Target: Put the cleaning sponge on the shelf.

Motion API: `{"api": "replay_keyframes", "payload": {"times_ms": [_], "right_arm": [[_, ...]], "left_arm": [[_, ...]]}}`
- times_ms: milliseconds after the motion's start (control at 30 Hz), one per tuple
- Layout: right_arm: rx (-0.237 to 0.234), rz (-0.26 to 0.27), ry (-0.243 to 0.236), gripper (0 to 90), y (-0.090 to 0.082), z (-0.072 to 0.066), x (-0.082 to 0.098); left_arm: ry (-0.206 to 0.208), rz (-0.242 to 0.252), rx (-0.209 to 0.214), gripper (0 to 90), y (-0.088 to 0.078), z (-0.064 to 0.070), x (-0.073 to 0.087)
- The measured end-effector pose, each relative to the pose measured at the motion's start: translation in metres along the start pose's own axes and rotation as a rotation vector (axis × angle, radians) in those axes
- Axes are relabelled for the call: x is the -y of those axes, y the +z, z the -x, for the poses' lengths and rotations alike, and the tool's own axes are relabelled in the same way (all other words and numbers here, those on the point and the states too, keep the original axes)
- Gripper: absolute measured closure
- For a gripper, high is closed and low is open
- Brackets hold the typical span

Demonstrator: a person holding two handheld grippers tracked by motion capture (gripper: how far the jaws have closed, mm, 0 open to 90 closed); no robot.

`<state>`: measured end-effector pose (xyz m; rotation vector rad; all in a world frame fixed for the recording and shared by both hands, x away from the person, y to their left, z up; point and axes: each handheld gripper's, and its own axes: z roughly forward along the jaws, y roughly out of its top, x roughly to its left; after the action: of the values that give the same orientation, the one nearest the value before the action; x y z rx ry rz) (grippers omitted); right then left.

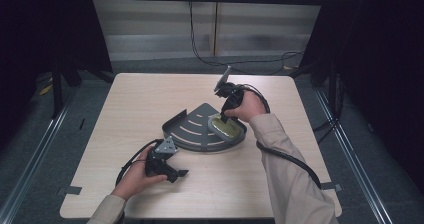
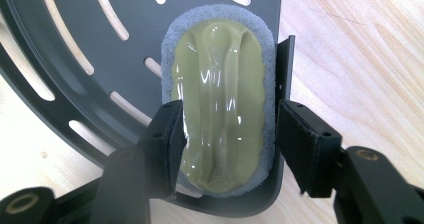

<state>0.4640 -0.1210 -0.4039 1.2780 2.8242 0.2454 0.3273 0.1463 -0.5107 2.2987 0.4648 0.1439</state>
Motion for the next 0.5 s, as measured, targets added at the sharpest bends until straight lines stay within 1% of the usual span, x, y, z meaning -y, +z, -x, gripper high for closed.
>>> {"api": "replay_keyframes", "payload": {"times_ms": [100, 200, 300, 367, 467, 500], "right_arm": [[0.006, 0.008, -0.007, 41.3, -0.002, 0.000, 0.002], [-0.002, 0.024, -0.007, 40.1, -0.005, 0.001, 0.006], [0.002, 0.032, -0.016, 38.8, -0.008, 0.003, 0.010], [-0.006, 0.046, -0.008, 37.9, -0.011, 0.005, 0.014], [-0.003, 0.052, -0.022, 36.2, -0.013, 0.006, 0.019], [-0.006, 0.053, -0.019, 36.2, -0.014, 0.006, 0.020]], "left_arm": [[0.001, -0.002, 0.001, 4.1, 0.000, 0.000, 0.000], [0.001, 0.000, 0.002, 4.1, 0.000, 0.000, 0.000], [0.000, -0.001, 0.002, 4.1, 0.000, 0.000, 0.000], [0.001, -0.002, 0.001, 4.1, 0.000, 0.000, 0.000], [0.002, -0.003, 0.001, 4.1, 0.000, 0.000, 0.000], [0.001, -0.003, 0.002, 4.1, 0.000, 0.000, 0.000]]}}
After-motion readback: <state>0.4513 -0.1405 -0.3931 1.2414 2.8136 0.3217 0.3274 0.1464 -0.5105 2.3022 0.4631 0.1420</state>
